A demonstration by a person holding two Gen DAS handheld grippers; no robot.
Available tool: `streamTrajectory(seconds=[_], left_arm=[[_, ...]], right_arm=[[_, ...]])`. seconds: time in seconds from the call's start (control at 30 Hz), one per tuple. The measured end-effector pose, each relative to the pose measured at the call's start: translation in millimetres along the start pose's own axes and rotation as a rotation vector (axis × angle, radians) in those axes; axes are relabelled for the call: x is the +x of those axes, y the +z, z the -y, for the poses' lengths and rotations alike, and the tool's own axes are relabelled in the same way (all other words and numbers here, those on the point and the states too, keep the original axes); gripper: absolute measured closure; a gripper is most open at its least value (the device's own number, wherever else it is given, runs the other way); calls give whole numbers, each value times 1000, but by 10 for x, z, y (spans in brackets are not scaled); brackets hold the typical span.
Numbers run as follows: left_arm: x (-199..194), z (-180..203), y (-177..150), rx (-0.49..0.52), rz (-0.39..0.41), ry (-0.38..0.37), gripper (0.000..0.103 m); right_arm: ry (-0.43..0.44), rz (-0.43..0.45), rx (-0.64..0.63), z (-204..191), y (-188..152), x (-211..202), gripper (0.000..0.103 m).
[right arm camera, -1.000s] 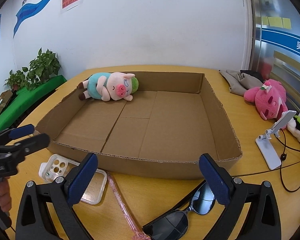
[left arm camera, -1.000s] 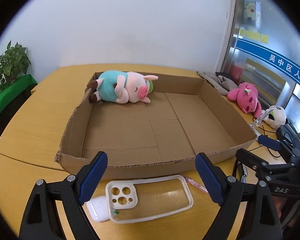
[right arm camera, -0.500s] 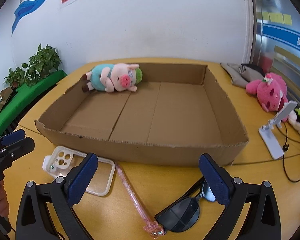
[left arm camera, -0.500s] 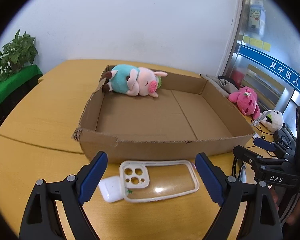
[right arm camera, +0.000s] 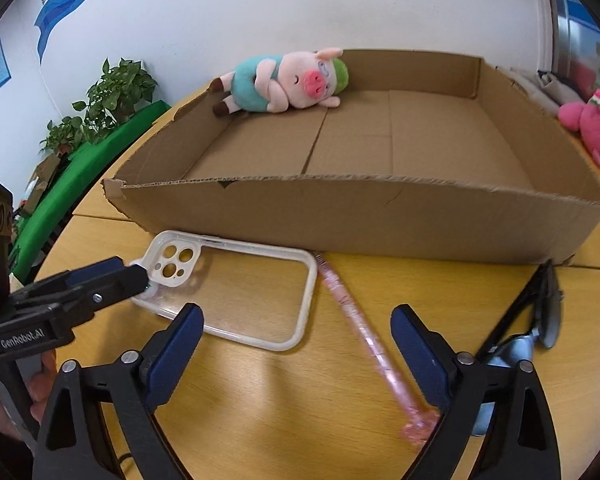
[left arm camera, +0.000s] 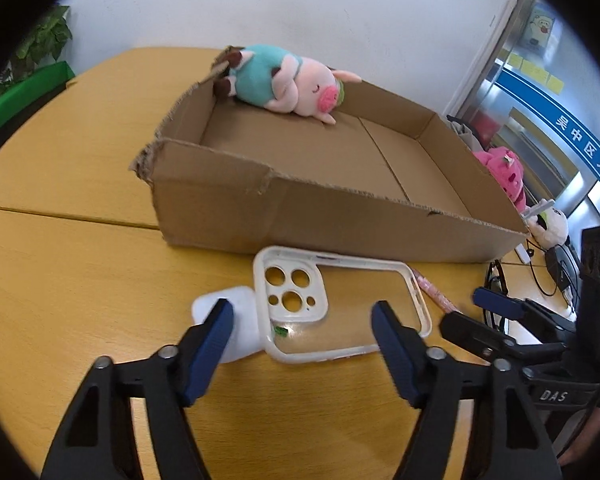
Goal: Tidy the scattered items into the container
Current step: 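Lower the left gripper to the white phone case on the table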
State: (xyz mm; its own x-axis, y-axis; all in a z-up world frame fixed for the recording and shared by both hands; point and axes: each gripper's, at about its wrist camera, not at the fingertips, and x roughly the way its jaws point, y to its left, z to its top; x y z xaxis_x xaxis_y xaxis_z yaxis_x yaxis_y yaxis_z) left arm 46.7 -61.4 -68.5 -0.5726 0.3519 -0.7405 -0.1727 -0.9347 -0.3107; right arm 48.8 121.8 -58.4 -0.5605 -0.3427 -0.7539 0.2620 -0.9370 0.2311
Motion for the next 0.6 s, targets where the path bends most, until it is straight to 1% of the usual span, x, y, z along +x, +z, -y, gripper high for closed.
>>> streamTrajectory(seconds=[0.13,0.17,0.2,0.23,0.3,0.37,0.4,0.43,0.47,0.53,0.6], left_arm=[[45,32,-4,23,-4,25,56],[52,33,1,25,-6,31,61],[56,32,4,28,-9,38,67],[58,27,7,30,-14,45,71],[58,15,14,37,-20,70,83],[49,-6,12,34,-24,83,89],[47,-19,13,32,-25,87,92],[46,-26,13,32,-26,91,94],[44,-30,14,32,-28,94,95],[38,-31,9,31,-30,102,96],[33,-21,1,33,-31,112,97]], right_arm=[[52,-22,27,-43,-32,155,22],[62,-36,28,-57,-40,203,25],[64,-40,23,-77,-49,236,31],[57,-36,14,-101,-52,250,34],[42,-34,1,-131,-44,268,38],[29,-32,4,-114,-33,278,44],[21,-30,7,-96,-28,278,51],[13,-30,8,-77,-23,277,60],[4,-30,10,-57,-20,274,64],[-10,-32,13,-14,-11,274,81],[-24,-35,15,22,-7,273,91]])
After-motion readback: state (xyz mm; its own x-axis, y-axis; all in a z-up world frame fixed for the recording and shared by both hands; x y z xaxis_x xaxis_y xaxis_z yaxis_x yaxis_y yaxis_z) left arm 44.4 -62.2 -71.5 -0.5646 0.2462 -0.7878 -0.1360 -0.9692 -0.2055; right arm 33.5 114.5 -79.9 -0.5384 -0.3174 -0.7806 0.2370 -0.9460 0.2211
